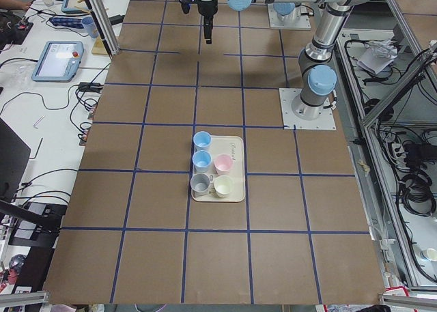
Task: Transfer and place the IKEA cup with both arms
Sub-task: 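Close the right gripper on the yellow cup and lift it off the rack, then carry the yellow cup toward the left gripper while the left gripper approaches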
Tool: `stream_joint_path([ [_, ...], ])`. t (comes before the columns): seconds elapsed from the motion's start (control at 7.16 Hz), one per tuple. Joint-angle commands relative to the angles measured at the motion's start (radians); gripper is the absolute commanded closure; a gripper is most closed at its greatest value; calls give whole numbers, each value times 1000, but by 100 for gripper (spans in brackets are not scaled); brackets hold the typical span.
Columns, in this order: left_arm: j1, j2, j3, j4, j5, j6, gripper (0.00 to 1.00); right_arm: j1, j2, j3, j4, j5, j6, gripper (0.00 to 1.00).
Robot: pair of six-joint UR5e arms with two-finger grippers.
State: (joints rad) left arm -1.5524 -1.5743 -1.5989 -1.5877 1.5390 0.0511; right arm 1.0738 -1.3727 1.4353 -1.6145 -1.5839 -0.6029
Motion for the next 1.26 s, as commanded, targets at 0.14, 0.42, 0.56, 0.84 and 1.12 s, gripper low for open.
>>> stream_joint_path([
  [0.14, 0, 2, -1, -2, 1, 1, 0, 8, -80, -58, 174, 33, -3, 45],
  [0.42, 0, 2, -1, 0, 1, 1, 0, 11, -100, -56, 310, 277, -24, 45],
  [0.56, 0, 2, -1, -2, 1, 0, 0, 12, -98, -53, 397, 423, -55, 45],
  [0.84, -3, 4, 13, 0, -16, -22, 0, 15, -100, -44, 557, 688, -105, 45],
  [1.12, 3, -16, 5, 76, -43, -17, 0, 78, -98, -39, 672, 884, -149, 45],
])
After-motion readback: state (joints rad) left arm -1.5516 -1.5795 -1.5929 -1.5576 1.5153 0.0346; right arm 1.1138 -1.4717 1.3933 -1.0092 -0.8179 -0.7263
